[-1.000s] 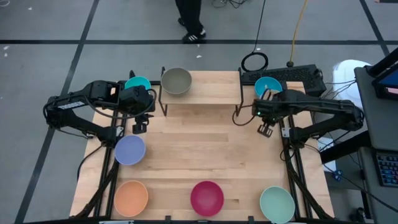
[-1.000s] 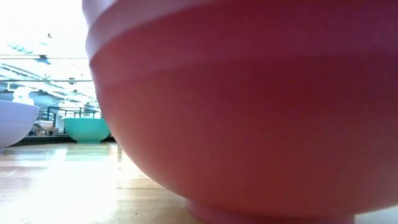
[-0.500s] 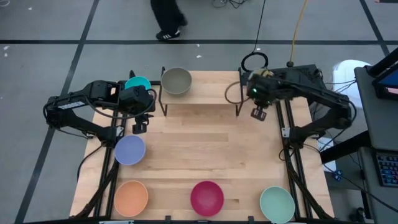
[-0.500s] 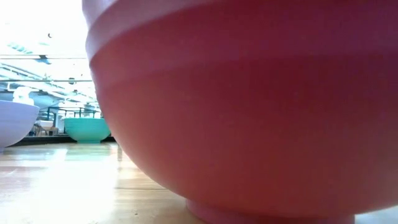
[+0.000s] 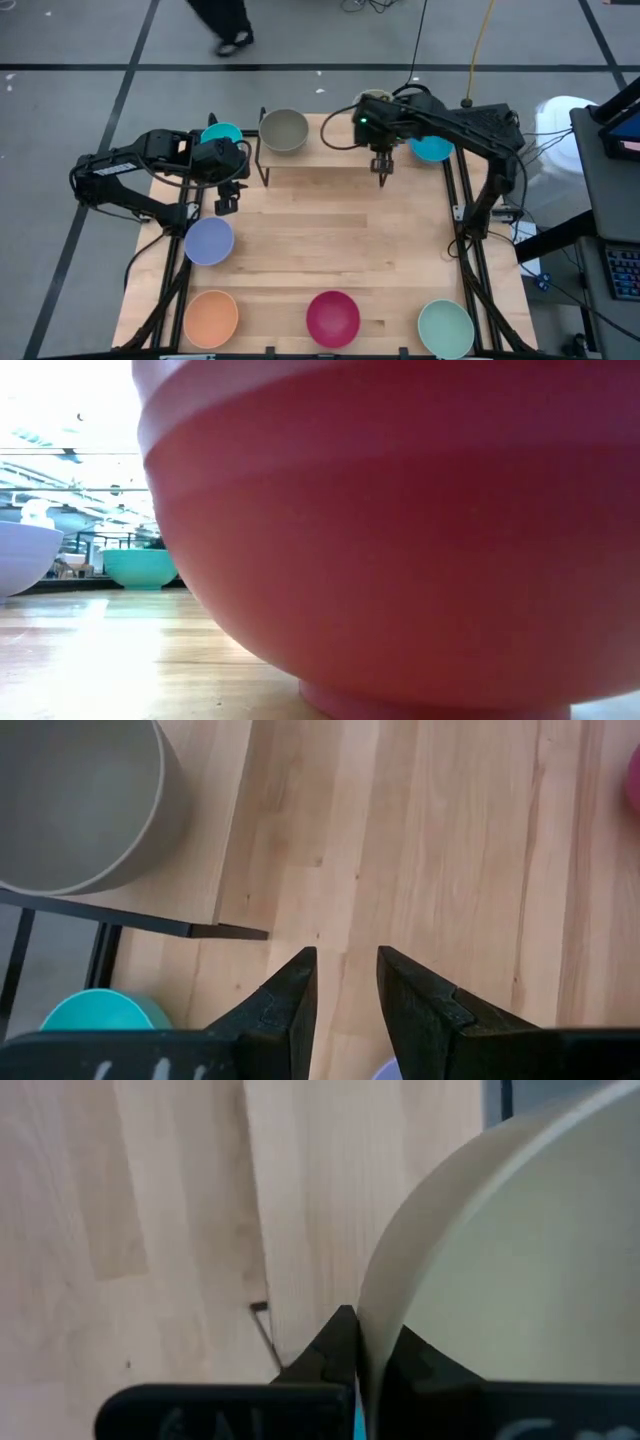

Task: Place and stack bowls onto a shelf
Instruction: Put the yellow bowl on the shelf

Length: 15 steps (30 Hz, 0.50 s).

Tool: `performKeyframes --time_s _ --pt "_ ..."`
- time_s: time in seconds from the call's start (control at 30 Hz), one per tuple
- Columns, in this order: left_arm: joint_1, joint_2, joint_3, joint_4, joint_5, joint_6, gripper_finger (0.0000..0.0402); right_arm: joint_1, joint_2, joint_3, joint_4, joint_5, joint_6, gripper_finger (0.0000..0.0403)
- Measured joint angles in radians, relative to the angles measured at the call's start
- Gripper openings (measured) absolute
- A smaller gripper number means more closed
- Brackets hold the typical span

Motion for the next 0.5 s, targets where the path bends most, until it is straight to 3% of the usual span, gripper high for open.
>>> performKeyframes --time_s 0.13,0.5 --pt "0.0 0.0 0.0 0.0 0.0 -0.019 0.0113 -0.006 0.046 0.0 0.03 -0.106 -0.079 0.0" --pt "0.0 0.0 0.0 0.0 0.0 -0.038 0.0113 -0.048 0.105 0.0 0.054 -0.107 -0.152 0.0"
